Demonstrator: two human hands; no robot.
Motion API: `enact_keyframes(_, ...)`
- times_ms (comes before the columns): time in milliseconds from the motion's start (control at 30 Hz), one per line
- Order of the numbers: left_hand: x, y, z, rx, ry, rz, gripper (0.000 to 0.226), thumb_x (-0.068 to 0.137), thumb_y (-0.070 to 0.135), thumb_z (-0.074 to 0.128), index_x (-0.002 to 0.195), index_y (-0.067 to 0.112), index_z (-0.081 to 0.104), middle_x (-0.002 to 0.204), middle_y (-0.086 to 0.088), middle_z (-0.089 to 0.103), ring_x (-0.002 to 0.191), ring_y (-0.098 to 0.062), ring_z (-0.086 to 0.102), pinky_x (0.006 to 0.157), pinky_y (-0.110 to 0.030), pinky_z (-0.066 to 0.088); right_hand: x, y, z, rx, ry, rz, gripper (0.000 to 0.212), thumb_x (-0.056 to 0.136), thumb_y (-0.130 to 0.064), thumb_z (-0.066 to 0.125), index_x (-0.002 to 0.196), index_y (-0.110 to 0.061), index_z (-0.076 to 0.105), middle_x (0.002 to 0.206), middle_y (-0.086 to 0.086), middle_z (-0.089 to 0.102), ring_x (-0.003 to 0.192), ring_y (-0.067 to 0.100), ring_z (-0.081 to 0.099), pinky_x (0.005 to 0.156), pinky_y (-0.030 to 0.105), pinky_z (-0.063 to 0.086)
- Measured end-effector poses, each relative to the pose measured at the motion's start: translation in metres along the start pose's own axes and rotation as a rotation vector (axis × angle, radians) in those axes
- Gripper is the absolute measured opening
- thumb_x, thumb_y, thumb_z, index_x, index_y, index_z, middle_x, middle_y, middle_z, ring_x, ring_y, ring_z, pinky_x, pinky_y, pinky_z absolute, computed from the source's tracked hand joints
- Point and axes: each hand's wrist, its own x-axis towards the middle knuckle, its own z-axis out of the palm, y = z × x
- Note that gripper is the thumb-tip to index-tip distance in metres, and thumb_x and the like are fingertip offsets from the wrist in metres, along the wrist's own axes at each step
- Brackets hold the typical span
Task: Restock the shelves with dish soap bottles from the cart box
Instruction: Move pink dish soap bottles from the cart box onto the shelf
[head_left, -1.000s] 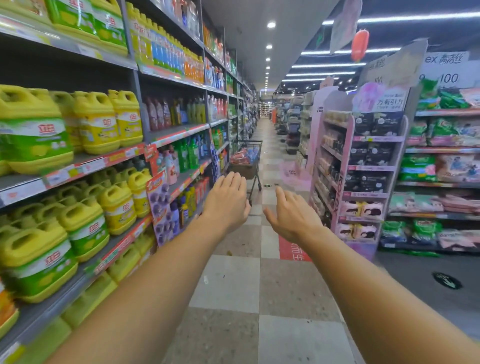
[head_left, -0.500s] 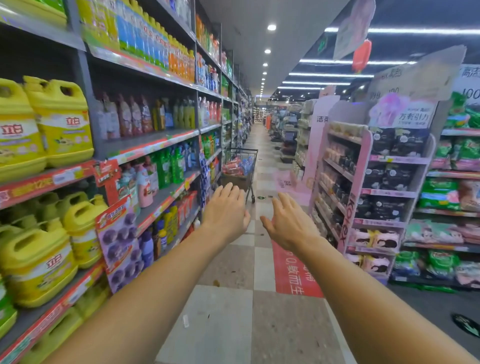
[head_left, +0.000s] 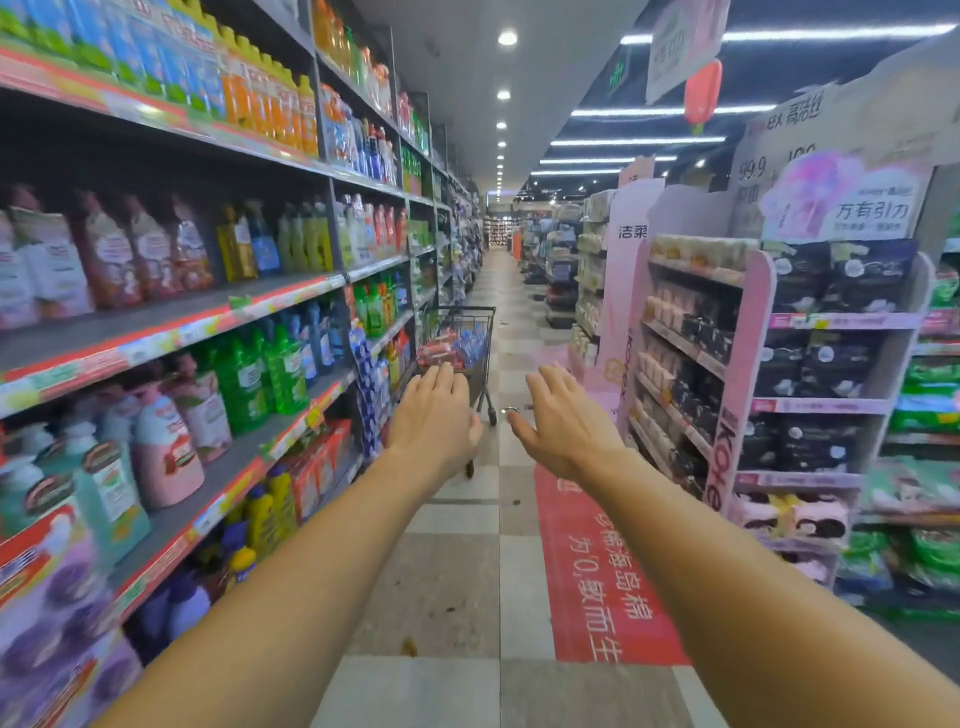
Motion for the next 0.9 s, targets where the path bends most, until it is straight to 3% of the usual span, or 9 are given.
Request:
enact_keyframes(200,0.150,-0.006,0.058,0.009,0.011,-0.034,0.040,0.097,0.033,0.045,0.127,0.007,0.049,0.129,-0.010,0.051,0.123,-0.025,0.044,0.107,-0.036,0.036,0.138,0.084,0.035,0.003,0.002,-0.013,0.048,0.101,-0.043,0.045,0.131,-0.004,0.046,0.130,0.014,0.051,0.121,0.030,0.046,0.103,0.038,0.038)
enact_keyframes(400,0.257,-0.035,0.120,0.034,-0.011,-0.051,0.036,0.097,0.032,0.044,0.122,0.007,0.052,0.122,-0.009,0.054,0.116,-0.024,0.047,0.103,-0.036,0.036,0.246,0.135,0.092,0.019,-0.063,0.027,0.047,0.102,-0.044,0.042,0.128,-0.005,0.047,0.131,0.016,0.053,0.121,0.032,0.048,0.101,0.039,0.039)
enact_keyframes(567,0.344,-0.072,0.197,0.073,-0.052,-0.074,0.036,0.097,0.033,0.044,0.121,0.007,0.052,0.122,-0.010,0.054,0.117,-0.026,0.047,0.103,-0.037,0.035,0.342,0.160,0.166,0.002,-0.088,-0.010,0.049,0.101,-0.047,0.041,0.127,-0.006,0.047,0.131,0.017,0.054,0.120,0.033,0.048,0.101,0.040,0.039)
enact_keyframes(900,0.559,-0.155,0.353,0.069,-0.048,-0.084,0.051,0.096,0.035,0.045,0.137,0.005,0.041,0.136,-0.011,0.048,0.127,-0.026,0.042,0.107,-0.037,0.034,0.588,0.182,0.295,0.013,-0.130,-0.043,0.049,0.101,-0.047,0.042,0.129,-0.008,0.047,0.130,0.015,0.053,0.121,0.031,0.049,0.102,0.040,0.040)
